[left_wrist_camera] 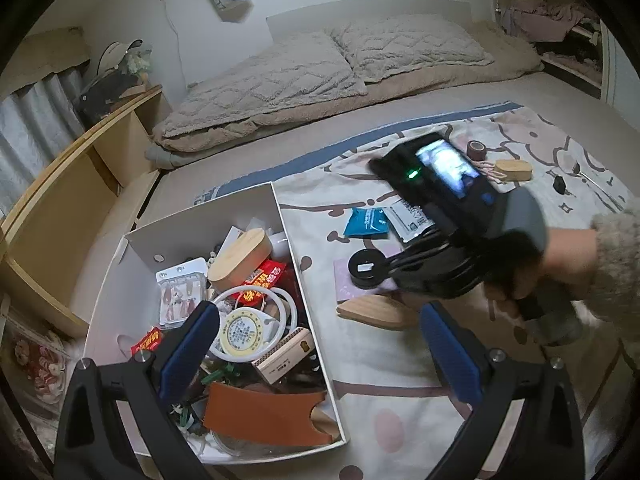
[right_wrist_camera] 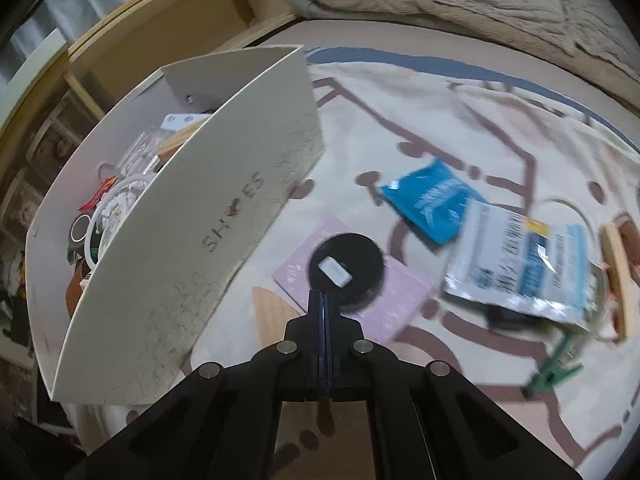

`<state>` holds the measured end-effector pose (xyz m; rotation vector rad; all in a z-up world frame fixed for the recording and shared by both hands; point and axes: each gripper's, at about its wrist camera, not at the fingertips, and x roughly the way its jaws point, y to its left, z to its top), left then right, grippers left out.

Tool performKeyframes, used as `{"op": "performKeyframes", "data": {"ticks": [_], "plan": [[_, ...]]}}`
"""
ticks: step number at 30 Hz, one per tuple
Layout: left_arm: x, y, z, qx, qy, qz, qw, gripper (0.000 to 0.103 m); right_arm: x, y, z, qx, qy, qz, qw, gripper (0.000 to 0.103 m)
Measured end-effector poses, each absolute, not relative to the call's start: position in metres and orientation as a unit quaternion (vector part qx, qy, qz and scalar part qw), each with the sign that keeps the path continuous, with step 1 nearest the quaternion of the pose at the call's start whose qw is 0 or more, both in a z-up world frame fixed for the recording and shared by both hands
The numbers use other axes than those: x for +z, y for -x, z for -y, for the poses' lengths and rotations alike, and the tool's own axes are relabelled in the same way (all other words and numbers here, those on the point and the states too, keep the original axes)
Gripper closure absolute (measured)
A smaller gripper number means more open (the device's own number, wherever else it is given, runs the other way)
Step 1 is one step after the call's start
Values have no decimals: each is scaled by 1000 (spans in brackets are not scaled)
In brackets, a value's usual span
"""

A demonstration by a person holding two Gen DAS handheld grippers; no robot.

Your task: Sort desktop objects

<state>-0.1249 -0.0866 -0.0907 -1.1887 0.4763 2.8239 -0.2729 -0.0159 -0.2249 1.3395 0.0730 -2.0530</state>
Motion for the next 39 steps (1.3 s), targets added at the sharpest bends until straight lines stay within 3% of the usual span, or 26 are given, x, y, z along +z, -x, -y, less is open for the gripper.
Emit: {"op": "performKeyframes", "data": {"ticks": [21,29,39], "plan": [[-66,124,124,930,360,-74,-16,2,-252,259,66,-765,-458,-115,439,102],[-63,134,117,927,372,-39,-14,2,-254,241,24,-755,-471,-120,440,102],[-69,136,71,926,369,-83,6,2,-255,214,-48,-752,-493,-109,423,102]]}}
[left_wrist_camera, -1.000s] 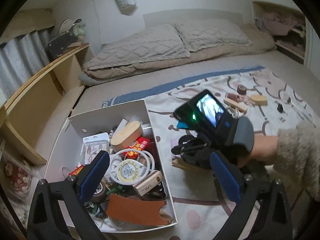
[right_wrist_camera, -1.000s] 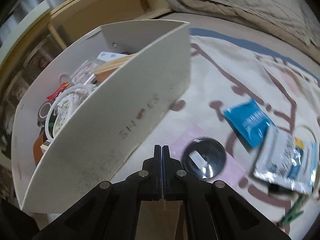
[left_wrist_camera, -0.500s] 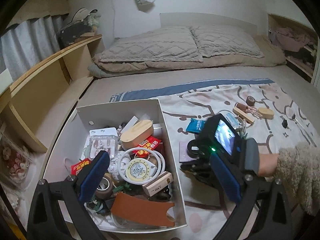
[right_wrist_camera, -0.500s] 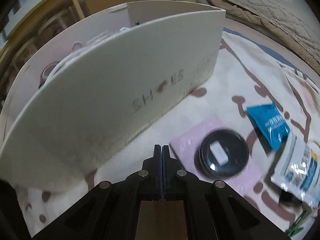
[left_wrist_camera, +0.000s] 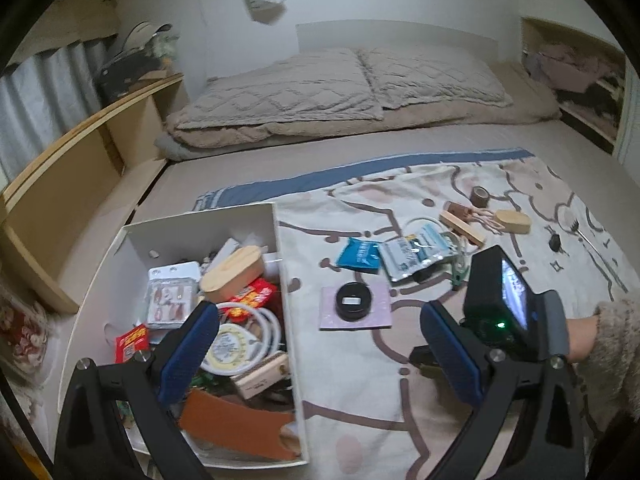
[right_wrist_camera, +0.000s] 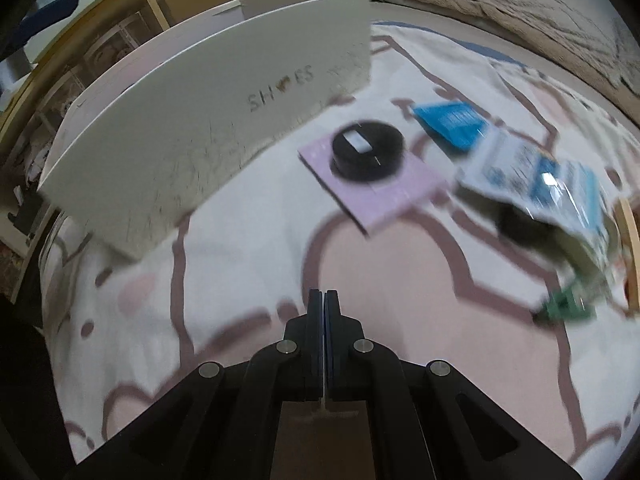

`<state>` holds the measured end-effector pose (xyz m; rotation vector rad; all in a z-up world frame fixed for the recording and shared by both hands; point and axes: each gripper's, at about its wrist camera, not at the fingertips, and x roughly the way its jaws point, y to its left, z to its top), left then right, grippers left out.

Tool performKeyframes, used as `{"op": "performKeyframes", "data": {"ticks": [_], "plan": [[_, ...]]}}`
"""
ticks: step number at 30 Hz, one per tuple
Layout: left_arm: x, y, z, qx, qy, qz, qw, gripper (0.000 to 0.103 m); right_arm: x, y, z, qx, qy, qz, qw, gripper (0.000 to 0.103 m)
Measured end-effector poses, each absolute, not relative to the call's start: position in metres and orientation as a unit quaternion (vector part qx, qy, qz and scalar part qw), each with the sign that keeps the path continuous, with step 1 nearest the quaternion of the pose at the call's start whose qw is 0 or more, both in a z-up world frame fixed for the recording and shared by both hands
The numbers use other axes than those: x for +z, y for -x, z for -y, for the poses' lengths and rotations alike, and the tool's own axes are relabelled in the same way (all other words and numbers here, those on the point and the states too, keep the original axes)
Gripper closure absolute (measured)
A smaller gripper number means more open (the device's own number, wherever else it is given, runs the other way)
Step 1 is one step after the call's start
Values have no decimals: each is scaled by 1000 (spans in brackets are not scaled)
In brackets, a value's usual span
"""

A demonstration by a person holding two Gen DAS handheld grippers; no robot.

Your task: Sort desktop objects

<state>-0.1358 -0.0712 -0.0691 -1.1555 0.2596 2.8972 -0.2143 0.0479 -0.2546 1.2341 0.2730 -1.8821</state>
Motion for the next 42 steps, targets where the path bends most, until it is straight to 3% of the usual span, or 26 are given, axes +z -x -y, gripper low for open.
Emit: {"op": "performKeyframes", "data": {"ticks": [9,12,18,31,42], "plan": [[-79,137,27,922,370,-108,37,2,-248,197,-92,-756,-511,-73,402,102],[-85,137,15,922,366,-117,37,2,-234,201,-112,-758,-511,-13,405,102],[-98,141,0,922,368,-120,30,2,-200,218,-137,-812,-464,-14,353,102],[-137,134,-32,910,398,-112,22,2,-219,291,-153,-826,-501,32,256,102],[-185,132,-33,911,412,1,17,2,-231,313,-150,-819,-515,55,248,102]]}}
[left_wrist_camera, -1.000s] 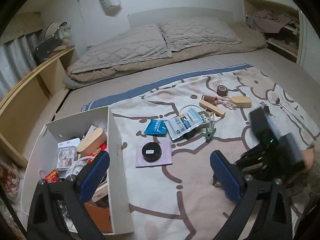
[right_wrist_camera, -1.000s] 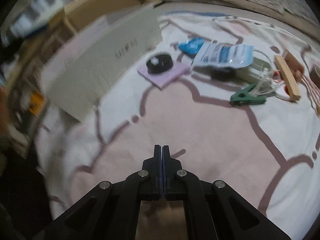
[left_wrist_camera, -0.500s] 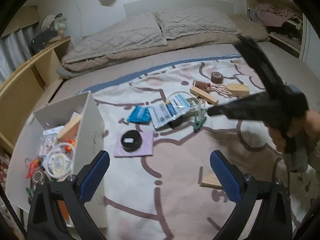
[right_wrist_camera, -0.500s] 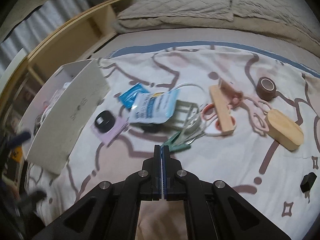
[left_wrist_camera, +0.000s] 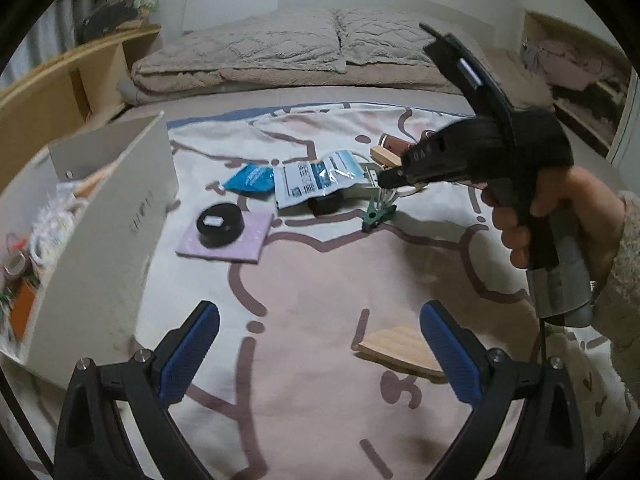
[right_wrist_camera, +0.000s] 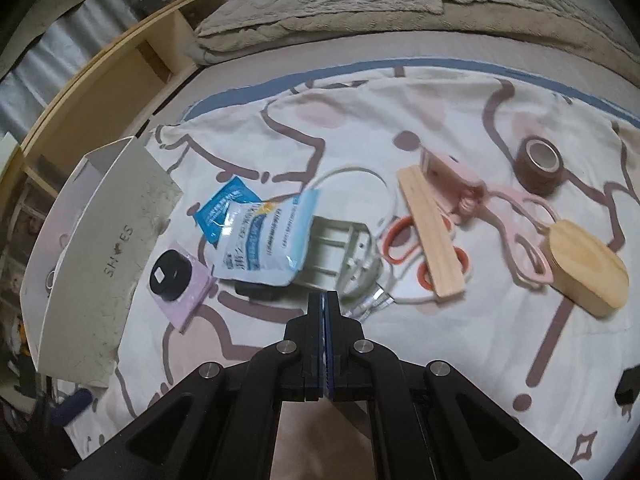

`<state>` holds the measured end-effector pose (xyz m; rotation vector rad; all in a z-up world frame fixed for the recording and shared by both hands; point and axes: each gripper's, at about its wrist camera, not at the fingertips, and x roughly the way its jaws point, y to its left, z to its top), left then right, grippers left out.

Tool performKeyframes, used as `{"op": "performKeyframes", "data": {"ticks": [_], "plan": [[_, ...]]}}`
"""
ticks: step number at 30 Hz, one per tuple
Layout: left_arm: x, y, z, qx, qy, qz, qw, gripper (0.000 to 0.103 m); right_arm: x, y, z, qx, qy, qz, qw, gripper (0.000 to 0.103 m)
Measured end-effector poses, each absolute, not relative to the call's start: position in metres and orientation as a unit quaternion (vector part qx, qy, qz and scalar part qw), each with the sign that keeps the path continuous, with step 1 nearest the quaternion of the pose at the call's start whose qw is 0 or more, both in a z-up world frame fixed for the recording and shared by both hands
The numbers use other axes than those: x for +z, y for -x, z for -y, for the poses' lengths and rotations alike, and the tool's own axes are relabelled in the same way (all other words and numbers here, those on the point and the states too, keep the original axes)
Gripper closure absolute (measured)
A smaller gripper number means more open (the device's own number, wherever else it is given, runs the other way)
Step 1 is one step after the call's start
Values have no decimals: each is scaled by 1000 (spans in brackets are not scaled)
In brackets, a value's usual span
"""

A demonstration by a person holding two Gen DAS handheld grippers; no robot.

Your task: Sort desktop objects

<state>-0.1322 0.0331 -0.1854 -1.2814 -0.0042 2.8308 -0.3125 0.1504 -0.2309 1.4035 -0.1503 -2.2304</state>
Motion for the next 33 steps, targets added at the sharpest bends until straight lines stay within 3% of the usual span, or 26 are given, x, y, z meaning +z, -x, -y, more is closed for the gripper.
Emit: {"op": "performKeyframes", "data": {"ticks": [10,20,33], "plan": [[-228,135,-35,912,402,80,-10,2,-246,318,-111,-805,-525,-27,276,102],[-242,137,-38,908,409,84,-10,2,-259,304,-112,-801,-521,-111,274,102],[-249,137,-37,910,407,85,-9,2,-265,261,-162,-801,-529,-81,269,102]]}}
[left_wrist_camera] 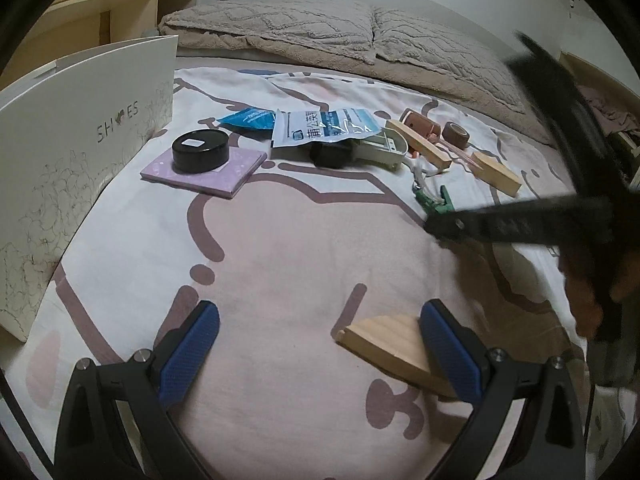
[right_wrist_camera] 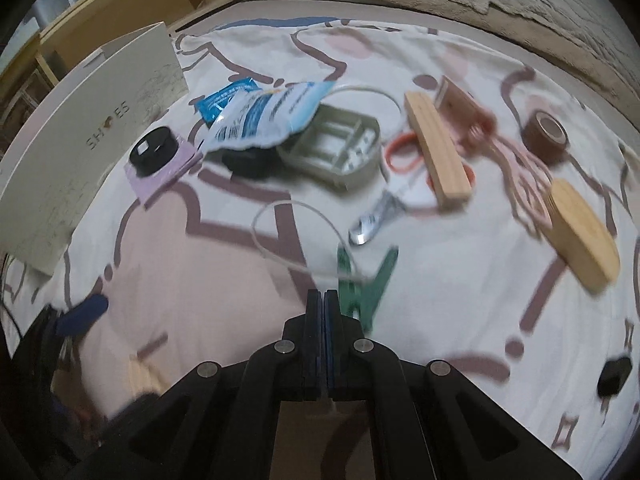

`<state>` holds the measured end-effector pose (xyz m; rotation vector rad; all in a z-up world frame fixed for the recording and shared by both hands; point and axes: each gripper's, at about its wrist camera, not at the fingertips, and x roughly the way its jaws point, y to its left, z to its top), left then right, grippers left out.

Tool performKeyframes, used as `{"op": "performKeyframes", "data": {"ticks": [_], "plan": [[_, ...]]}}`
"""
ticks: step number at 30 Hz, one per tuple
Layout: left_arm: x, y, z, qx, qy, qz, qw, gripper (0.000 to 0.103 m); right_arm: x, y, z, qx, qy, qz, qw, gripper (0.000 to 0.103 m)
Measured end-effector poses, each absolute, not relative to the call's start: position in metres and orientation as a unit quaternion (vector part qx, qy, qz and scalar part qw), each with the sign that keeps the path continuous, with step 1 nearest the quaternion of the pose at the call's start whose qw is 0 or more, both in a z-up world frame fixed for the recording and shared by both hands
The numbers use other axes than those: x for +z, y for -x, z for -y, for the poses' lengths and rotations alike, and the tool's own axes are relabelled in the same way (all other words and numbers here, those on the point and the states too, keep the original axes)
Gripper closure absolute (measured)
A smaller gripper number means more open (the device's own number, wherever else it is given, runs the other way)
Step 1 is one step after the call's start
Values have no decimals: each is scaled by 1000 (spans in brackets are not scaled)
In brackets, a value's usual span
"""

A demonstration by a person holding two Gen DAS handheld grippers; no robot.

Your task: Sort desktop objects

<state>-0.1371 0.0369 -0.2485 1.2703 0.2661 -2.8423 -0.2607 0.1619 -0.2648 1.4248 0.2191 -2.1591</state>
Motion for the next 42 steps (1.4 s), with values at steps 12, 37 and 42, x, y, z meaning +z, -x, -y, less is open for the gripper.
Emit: {"op": "performKeyframes", "data": {"ticks": [12,37,42], "plan": [[-249,137,-36,-909,-407,-86,8,1,-272,204,-211,-837,-477,-39,265,102],[-252,137,-39,-909,-409,-81,11,1,-260,266,-179,-843,-471,-95,241,64],[-252,137,-39,-909,-409,-80,11,1,-263,256,-183,-855,-443,-104,250,82]]}}
